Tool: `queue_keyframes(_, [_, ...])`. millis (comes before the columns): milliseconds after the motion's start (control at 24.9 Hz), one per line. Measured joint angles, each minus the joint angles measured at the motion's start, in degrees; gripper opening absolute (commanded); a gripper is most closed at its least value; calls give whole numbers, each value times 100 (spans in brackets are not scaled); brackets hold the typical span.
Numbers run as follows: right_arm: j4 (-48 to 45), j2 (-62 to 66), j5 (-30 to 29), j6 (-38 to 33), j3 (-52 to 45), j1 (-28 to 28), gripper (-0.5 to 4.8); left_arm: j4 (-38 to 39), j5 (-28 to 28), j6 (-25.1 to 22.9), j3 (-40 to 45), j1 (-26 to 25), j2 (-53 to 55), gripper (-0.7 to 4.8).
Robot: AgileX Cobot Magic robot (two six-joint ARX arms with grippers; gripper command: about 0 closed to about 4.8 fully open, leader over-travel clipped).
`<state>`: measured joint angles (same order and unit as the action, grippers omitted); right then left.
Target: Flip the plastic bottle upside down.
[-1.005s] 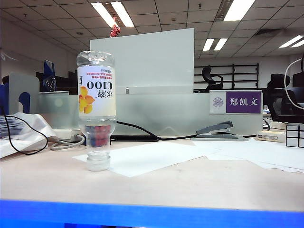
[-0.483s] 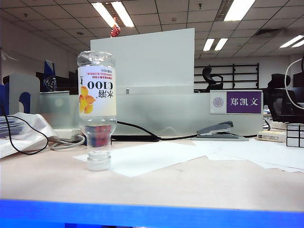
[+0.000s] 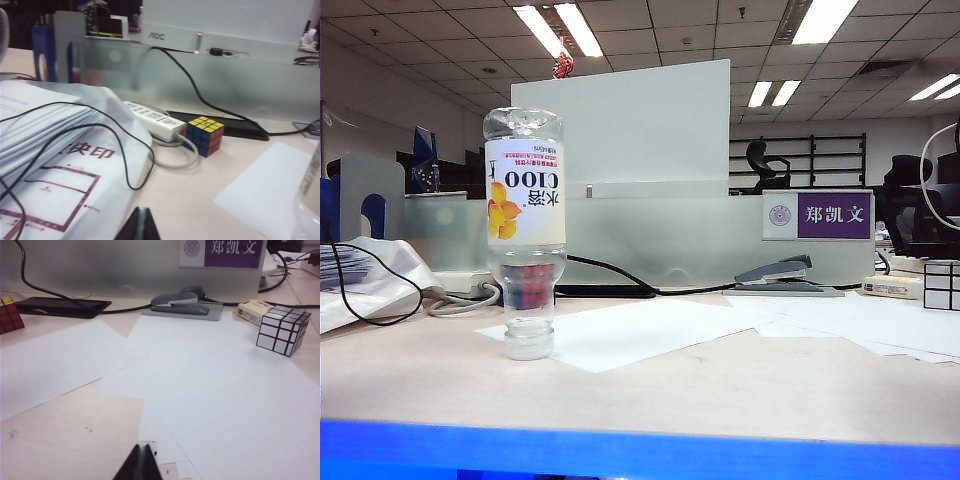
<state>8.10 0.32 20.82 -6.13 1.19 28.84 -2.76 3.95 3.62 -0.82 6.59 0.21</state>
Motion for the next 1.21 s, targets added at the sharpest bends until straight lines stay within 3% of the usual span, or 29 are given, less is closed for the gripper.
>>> queue_keyframes(1207, [-2,-2,-2,0,0,0,0,94,-4,2,33,-160,0,-4])
